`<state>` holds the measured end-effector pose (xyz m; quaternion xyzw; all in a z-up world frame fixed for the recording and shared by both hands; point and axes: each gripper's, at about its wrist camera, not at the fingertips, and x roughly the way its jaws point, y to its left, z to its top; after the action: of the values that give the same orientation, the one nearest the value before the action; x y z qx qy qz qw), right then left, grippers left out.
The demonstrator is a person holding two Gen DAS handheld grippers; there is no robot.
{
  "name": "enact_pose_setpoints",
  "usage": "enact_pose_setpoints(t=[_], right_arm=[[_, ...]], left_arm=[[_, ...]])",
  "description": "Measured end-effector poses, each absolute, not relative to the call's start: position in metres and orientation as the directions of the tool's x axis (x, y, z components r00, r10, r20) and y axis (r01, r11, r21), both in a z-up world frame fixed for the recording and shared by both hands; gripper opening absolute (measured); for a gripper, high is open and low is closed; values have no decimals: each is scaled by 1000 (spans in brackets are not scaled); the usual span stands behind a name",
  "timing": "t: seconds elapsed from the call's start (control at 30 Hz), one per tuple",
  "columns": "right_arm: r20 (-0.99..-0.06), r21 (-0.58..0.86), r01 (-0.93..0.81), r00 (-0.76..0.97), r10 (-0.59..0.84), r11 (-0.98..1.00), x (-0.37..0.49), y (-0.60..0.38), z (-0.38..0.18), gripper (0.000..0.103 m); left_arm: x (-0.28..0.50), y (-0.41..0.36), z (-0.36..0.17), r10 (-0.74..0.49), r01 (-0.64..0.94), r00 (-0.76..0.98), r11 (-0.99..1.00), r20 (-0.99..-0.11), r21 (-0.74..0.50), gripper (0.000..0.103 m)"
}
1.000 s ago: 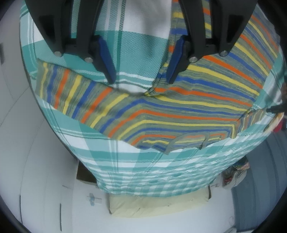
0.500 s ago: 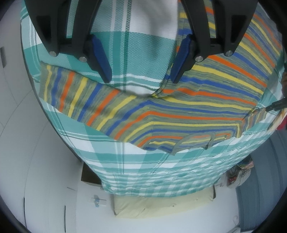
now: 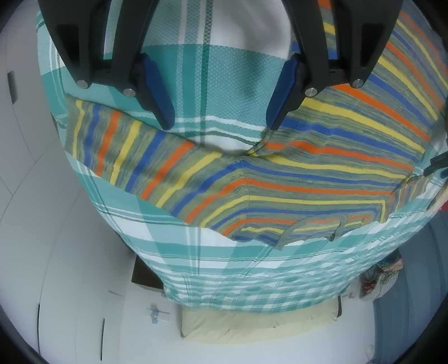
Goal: Fold small clothes
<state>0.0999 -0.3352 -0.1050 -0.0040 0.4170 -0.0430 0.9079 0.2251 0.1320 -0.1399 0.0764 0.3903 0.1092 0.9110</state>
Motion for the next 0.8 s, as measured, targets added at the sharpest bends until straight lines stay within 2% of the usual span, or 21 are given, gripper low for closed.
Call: enact_pose_setpoints(t=[0.13,0.23,0.33,0.4,0.47,0.5,0.53,0.63,0.8], right_arm=[[-748,-61,72,657,-93,996,98,-335,-103,67],[-750,-53,69,656,-85,996,97,-335,-103,67],[-751,-48,65,656,-79,997,98,-335,-101,67],[-745,-50,60,663,-77,997,97,-333,-99,67],[-738,-63,55,669,-83,997,96,-331,-97,67],[-737,-69,54,670,-87,996,96,-331,-97,67],[-736,-77,54,671,-93,996,95,-330,-97,67],[-736,-83,58,669,-100,995,95,-332,-98,67],[-731,-71,77,675,-105,994,96,-338,-95,67]], left_arm=[[236,218,-125,147,-269,656,962,-741,-47,98],[250,275,-143,50,-374,609,898,-791,-231,97],[260,293,-168,-82,-391,584,844,-808,-368,96],[263,281,-170,-93,-347,593,867,-800,-358,94],[269,262,-169,-94,-269,589,914,-802,-304,62],[273,255,-173,-84,-251,564,930,-821,-267,28],[272,254,-175,-60,-266,552,932,-831,-244,6],[259,267,-172,-46,-353,562,890,-826,-290,4],[234,262,-169,53,-406,534,892,-844,-201,3]])
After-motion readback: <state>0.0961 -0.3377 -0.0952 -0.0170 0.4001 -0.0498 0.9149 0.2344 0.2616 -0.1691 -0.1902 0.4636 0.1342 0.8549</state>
